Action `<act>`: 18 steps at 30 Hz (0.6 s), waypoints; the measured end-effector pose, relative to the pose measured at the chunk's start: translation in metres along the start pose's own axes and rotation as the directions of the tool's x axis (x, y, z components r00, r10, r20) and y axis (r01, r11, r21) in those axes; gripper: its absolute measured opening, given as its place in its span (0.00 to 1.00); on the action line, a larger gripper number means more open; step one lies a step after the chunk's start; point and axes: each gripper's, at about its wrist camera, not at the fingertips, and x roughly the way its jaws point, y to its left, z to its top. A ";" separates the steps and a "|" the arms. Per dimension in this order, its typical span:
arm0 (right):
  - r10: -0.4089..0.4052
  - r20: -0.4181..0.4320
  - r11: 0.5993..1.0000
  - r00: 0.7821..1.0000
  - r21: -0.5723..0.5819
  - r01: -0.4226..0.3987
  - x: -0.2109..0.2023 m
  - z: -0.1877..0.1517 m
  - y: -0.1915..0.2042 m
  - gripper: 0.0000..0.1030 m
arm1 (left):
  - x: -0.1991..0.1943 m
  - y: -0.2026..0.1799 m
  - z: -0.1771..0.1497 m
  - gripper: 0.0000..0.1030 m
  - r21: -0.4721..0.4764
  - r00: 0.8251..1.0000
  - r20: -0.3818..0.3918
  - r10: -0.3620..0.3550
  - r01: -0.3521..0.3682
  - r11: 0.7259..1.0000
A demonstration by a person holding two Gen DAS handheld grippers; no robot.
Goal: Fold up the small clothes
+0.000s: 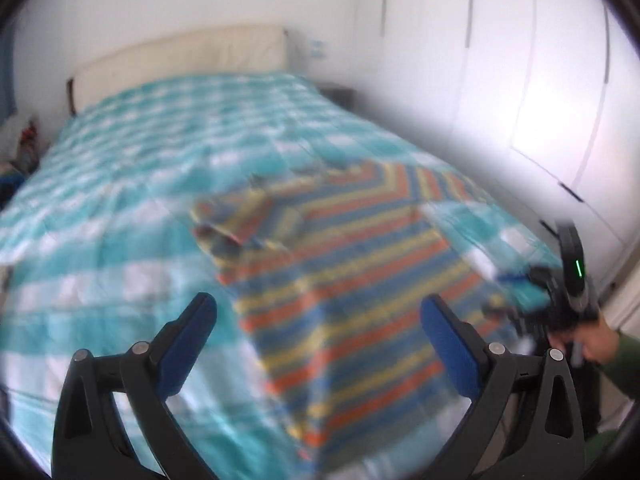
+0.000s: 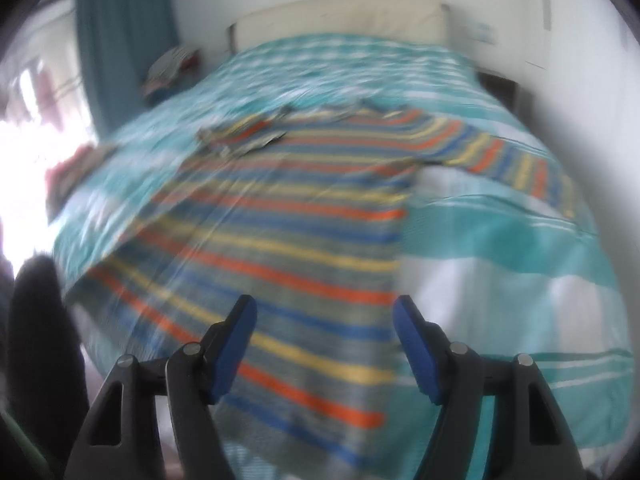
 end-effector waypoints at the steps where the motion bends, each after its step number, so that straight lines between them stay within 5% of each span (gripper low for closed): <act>1: -0.011 -0.023 1.000 1.000 -0.019 0.011 0.010 -0.006 0.005 0.68 | 0.008 0.007 0.012 0.99 0.015 1.000 0.011 0.022 -0.023 1.000; 4: -0.032 -0.063 0.999 0.997 -0.033 0.030 0.027 -0.021 0.010 0.68 | 0.057 0.013 0.040 0.99 0.114 0.999 -0.011 0.032 -0.030 0.993; 9: -0.021 -0.039 1.000 0.999 0.015 0.022 0.028 -0.023 0.000 0.68 | 0.182 -0.007 0.046 0.95 0.338 0.987 -0.158 0.034 0.021 0.941; 11: -0.021 -0.033 1.000 0.999 0.021 0.021 0.028 -0.021 0.000 0.69 | 0.231 -0.006 0.042 0.78 0.348 0.969 -0.241 0.058 0.030 0.937; 14: -0.030 -0.028 0.999 0.999 0.014 0.030 0.029 -0.018 0.004 0.69 | 0.286 0.006 0.032 0.69 0.310 0.934 -0.345 0.092 0.020 0.951; 15: -0.030 -0.025 0.999 0.999 0.016 0.030 0.029 -0.018 0.004 0.69 | 0.297 0.013 0.029 0.62 0.279 0.925 -0.368 0.094 0.014 0.960; 16: -0.028 -0.024 0.999 0.999 0.019 0.029 0.029 -0.018 0.003 0.69 | 0.301 0.023 0.029 0.39 0.214 0.923 -0.380 0.059 0.025 0.976; 17: -0.026 -0.024 0.999 0.999 0.020 0.026 0.029 -0.017 0.003 0.69 | 0.300 0.035 0.032 0.02 0.147 0.926 -0.374 0.046 0.010 0.989; 18: -0.022 -0.022 0.999 1.000 0.024 0.023 0.029 -0.017 0.002 0.69 | 0.294 0.046 0.037 0.04 0.104 0.932 -0.358 0.062 -0.026 0.994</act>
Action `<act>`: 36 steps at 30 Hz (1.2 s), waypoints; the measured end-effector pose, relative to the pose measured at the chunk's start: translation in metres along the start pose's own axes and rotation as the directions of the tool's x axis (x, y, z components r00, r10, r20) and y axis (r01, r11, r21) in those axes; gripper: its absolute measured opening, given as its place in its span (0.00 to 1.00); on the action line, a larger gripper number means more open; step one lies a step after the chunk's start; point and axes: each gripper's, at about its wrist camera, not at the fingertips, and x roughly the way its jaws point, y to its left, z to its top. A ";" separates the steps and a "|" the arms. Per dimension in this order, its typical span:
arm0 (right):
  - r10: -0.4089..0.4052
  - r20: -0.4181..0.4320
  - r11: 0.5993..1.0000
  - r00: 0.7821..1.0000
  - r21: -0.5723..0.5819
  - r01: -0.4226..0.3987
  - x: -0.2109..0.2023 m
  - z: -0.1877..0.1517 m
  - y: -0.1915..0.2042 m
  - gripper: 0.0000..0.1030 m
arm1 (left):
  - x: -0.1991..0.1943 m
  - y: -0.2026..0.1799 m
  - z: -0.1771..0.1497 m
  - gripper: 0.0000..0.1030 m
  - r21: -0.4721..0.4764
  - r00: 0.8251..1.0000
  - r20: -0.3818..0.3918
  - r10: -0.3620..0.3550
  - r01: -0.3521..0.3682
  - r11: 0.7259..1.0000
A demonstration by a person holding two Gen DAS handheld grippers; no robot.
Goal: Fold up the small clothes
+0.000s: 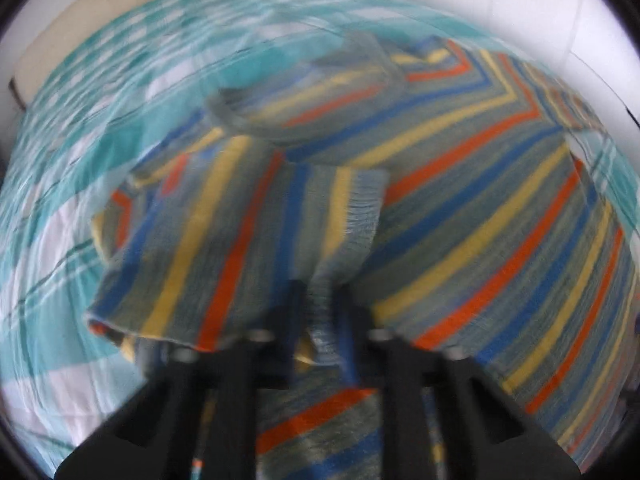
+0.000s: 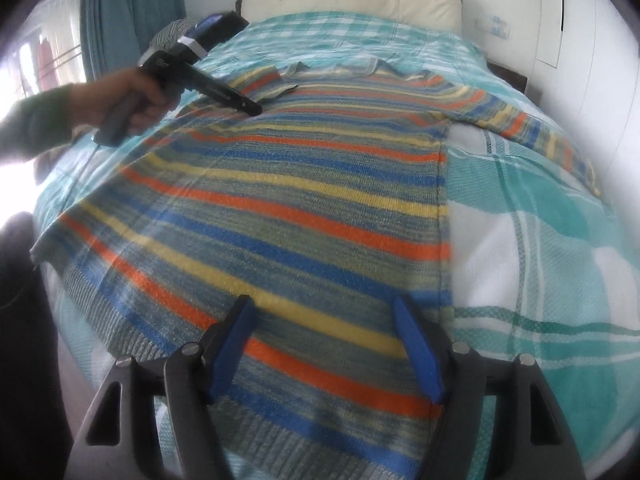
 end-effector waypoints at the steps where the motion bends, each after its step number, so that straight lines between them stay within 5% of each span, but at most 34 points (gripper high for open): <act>1: 0.003 0.001 1.000 1.000 0.003 -0.003 0.000 0.000 0.000 0.69 | -0.014 0.016 0.000 0.03 -0.061 0.999 0.045 -0.012 0.014 0.998; 3: 0.006 0.003 1.000 1.000 0.003 -0.006 -0.001 -0.001 0.000 0.69 | -0.047 0.063 -0.007 0.03 -0.225 0.990 0.141 -0.005 0.037 0.974; 6: 0.006 0.005 1.000 1.000 0.002 -0.006 -0.001 -0.001 0.000 0.70 | -0.087 0.151 -0.038 0.03 -0.493 0.974 0.213 0.074 0.042 0.869; 9: 0.008 0.004 1.000 1.000 0.004 -0.008 0.000 -0.001 0.000 0.72 | -0.099 0.226 -0.084 0.02 -0.687 0.969 0.128 0.213 -0.069 0.723; 11: 0.004 0.005 1.000 1.000 0.004 -0.004 0.001 -0.001 0.000 0.73 | -0.095 0.255 -0.114 0.02 -0.755 0.969 0.062 0.239 -0.111 0.647; 20: 0.001 0.009 1.000 1.000 0.004 -0.001 0.003 -0.001 0.002 0.75 | -0.080 0.277 -0.187 0.02 -0.866 0.978 0.053 0.203 -0.056 0.496; 23: 0.002 0.008 1.000 1.000 0.005 -0.002 0.004 -0.002 0.001 0.75 | -0.079 0.279 -0.196 0.02 -0.871 0.979 0.045 0.198 -0.059 0.487; 25: 0.004 0.007 1.000 1.000 0.007 -0.004 0.005 -0.001 0.001 0.76 | -0.076 0.277 -0.196 0.02 -0.861 0.983 0.048 0.180 -0.051 0.506; 28: 0.009 0.002 1.000 1.000 0.011 -0.009 0.003 0.000 0.001 0.76 | -0.085 0.267 -0.196 0.13 -0.832 0.984 0.008 0.177 -0.092 0.547; 29: 0.017 -0.004 1.000 1.000 0.019 -0.017 0.001 0.001 -0.001 0.76 | -0.093 0.262 -0.198 0.25 -0.823 0.981 -0.012 0.195 -0.121 0.556; 32: 0.069 -0.007 0.993 0.998 0.094 -0.068 -0.016 0.003 -0.015 0.76 | -0.127 0.239 -0.210 0.58 -0.772 0.981 0.036 0.192 -0.095 0.629; 36: 0.128 -0.021 0.985 0.992 0.124 -0.124 -0.046 0.009 -0.020 0.76 | -0.168 0.186 -0.225 0.61 -0.651 0.992 0.069 0.110 -0.039 0.758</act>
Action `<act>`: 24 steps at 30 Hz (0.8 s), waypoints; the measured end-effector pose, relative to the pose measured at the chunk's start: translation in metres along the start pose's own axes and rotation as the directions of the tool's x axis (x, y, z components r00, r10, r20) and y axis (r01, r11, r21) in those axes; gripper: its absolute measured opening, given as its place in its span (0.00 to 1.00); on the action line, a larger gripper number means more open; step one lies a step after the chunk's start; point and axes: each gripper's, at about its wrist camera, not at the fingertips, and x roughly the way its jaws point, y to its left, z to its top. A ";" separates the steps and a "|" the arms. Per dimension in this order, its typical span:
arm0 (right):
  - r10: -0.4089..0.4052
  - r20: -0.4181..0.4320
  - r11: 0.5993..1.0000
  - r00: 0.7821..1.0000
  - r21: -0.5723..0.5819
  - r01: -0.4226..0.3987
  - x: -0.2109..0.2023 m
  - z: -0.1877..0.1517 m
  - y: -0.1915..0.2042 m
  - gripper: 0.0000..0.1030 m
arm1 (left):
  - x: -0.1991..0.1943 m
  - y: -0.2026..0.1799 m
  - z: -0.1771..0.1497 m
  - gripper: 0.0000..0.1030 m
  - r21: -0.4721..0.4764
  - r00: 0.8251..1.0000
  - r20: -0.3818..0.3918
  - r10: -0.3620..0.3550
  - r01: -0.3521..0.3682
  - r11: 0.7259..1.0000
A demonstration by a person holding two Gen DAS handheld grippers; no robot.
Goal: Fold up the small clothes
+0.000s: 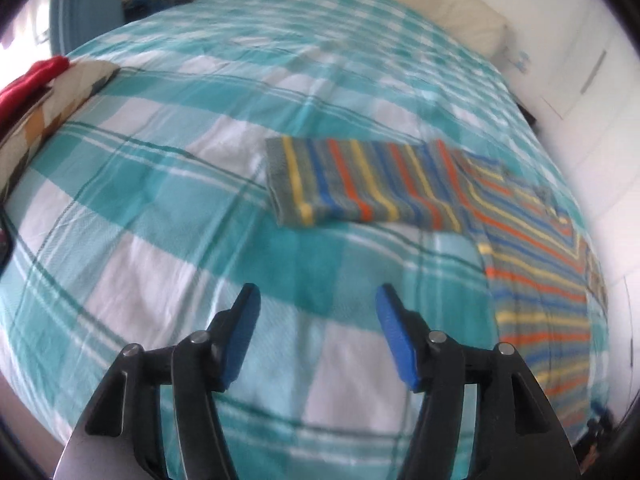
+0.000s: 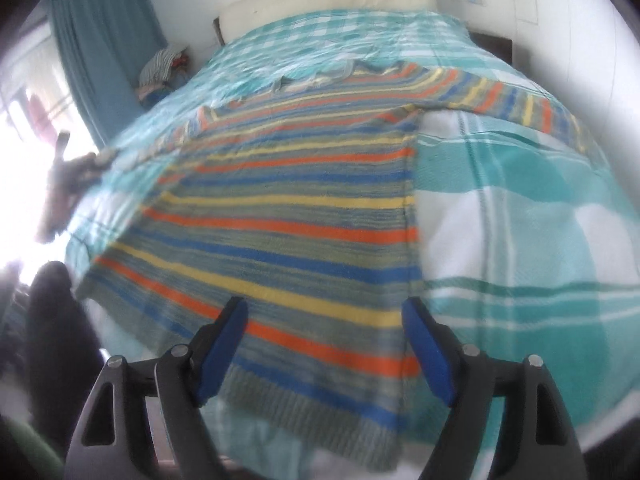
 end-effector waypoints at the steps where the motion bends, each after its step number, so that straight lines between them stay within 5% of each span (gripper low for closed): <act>1: 0.021 -0.020 0.998 1.000 -0.060 -0.022 -0.002 0.002 0.015 0.76 | -0.011 -0.007 -0.011 0.61 0.026 1.000 -0.010 -0.014 0.014 1.000; 3: 0.092 -0.067 0.977 0.994 -0.185 -0.103 -0.001 0.004 0.057 0.76 | -0.031 -0.020 -0.026 0.61 0.059 0.999 -0.027 -0.039 0.041 0.997; 6: 0.189 -0.133 0.895 0.973 -0.384 -0.227 0.016 -0.006 0.133 0.76 | -0.067 -0.034 -0.035 0.61 0.117 0.999 -0.027 -0.045 0.048 0.992; 11: 0.160 -0.060 0.687 0.985 -0.710 -0.155 0.069 -0.027 0.228 0.72 | -0.129 -0.041 -0.028 0.84 0.187 0.999 0.042 0.013 -0.020 0.982; 14: 0.097 -0.052 0.611 0.994 -0.786 -0.101 0.107 -0.034 0.248 0.43 | -0.139 -0.045 -0.037 0.84 0.191 0.998 0.053 -0.023 0.012 0.982; 15: 0.113 -0.064 0.622 0.992 -0.774 -0.120 0.109 -0.033 0.245 0.37 | -0.137 -0.048 -0.044 0.84 0.187 0.998 0.046 -0.036 0.027 0.982; 16: 0.125 -0.077 0.654 0.989 -0.743 -0.140 0.104 -0.028 0.239 0.14 | -0.132 -0.051 -0.053 0.84 0.183 0.998 0.031 -0.056 0.049 0.982; 17: 0.113 -0.080 0.678 0.990 -0.722 -0.136 0.096 -0.025 0.231 0.03 | -0.126 -0.054 -0.063 0.84 0.182 0.997 0.013 -0.077 0.073 0.981; 22: 0.072 -0.126 0.753 0.989 -0.644 -0.137 0.077 -0.026 0.181 0.03 | -0.073 -0.092 -0.116 0.82 0.178 0.971 -0.099 -0.219 0.234 0.956; 24: 0.087 -0.139 0.770 0.986 -0.618 -0.155 0.078 -0.025 0.171 0.03 | -0.046 -0.106 -0.129 0.67 0.145 0.946 -0.165 -0.278 0.302 0.942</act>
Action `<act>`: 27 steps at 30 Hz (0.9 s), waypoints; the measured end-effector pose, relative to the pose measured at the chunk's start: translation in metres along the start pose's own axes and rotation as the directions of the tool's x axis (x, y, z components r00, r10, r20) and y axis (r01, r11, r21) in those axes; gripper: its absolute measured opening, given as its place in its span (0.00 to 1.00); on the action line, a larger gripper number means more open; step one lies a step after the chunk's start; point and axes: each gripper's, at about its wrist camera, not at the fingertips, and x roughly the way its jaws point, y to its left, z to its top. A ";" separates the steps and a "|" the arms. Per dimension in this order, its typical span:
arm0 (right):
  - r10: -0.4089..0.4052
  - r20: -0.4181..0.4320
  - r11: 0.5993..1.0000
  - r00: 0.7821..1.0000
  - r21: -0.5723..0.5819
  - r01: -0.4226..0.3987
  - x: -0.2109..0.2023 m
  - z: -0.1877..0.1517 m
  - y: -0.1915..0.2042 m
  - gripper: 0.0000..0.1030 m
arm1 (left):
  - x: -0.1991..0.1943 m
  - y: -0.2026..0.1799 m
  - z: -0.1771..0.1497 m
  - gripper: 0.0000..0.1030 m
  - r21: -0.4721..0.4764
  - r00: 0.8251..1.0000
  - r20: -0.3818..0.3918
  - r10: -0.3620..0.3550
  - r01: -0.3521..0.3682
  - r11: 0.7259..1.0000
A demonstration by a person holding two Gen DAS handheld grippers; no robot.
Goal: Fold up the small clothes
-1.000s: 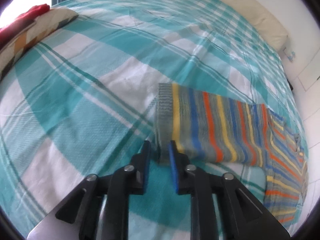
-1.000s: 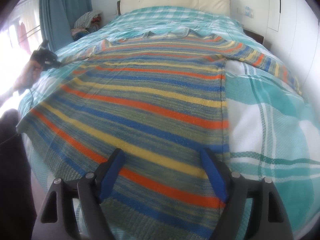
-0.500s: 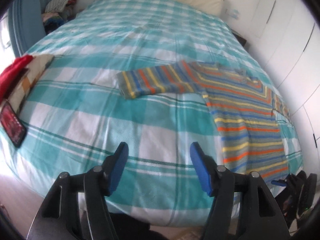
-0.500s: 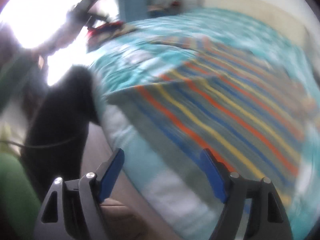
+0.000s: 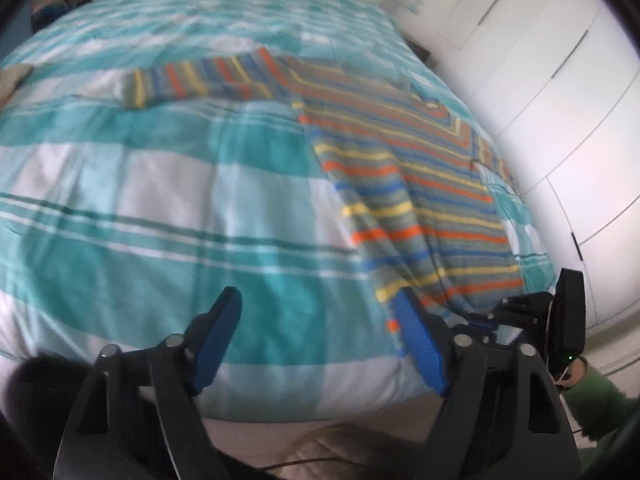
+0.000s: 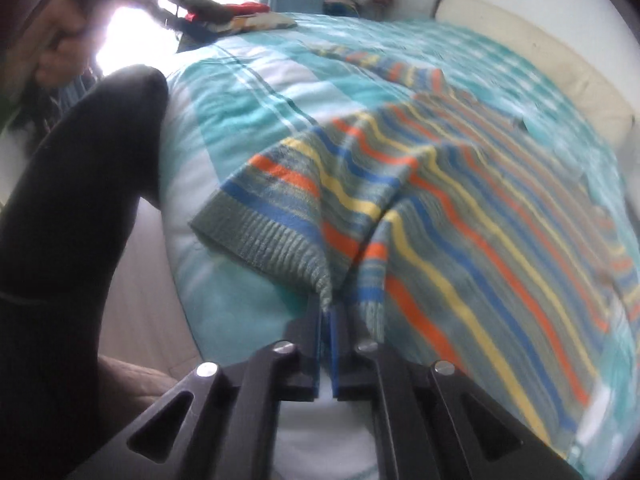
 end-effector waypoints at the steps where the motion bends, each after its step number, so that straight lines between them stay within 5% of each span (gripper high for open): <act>1: 0.010 0.009 1.000 1.000 0.012 -0.010 0.000 0.001 -0.002 0.03 | 0.016 -0.003 -0.003 0.54 -0.019 0.999 -0.033 -0.039 0.038 0.999; 9: 0.005 0.049 1.000 0.999 0.029 -0.006 0.004 -0.005 0.000 0.03 | 0.067 -0.028 -0.025 0.41 -0.104 0.964 -0.122 -0.236 0.224 0.969; 11: 0.014 0.064 0.999 0.998 0.039 -0.016 0.003 -0.006 -0.002 0.03 | 0.081 -0.034 -0.026 0.09 -0.124 0.954 -0.145 -0.264 0.247 0.961; 12: 0.016 0.071 0.999 0.997 0.044 -0.019 0.002 -0.006 -0.003 0.03 | 0.089 -0.036 -0.028 0.05 -0.142 0.949 -0.152 -0.275 0.254 0.957; 17: 0.116 0.063 0.971 0.991 0.204 -0.127 -0.027 -0.019 -0.024 0.19 | 0.077 -0.032 -0.028 0.03 -0.158 0.964 -0.115 -0.238 0.219 0.963; 19: 0.099 0.096 0.938 0.990 0.323 -0.125 -0.059 -0.039 -0.050 0.44 | 0.062 -0.025 -0.027 0.03 -0.119 0.979 -0.091 -0.180 0.169 0.978; 21: 0.029 0.123 0.891 0.992 0.446 -0.082 -0.087 -0.063 -0.081 0.51 | 0.052 -0.018 -0.026 0.03 -0.100 0.988 -0.081 -0.135 0.126 0.987; 25: -0.107 -0.002 0.750 0.994 0.656 0.082 -0.106 -0.113 -0.144 0.52 | 0.054 -0.012 -0.029 0.02 -0.103 0.986 -0.097 -0.132 0.122 0.987; 27: -0.059 -0.040 0.693 0.997 0.718 0.070 -0.099 -0.129 -0.160 0.52 | 0.057 -0.011 -0.030 0.03 -0.102 0.987 -0.097 -0.131 0.121 0.987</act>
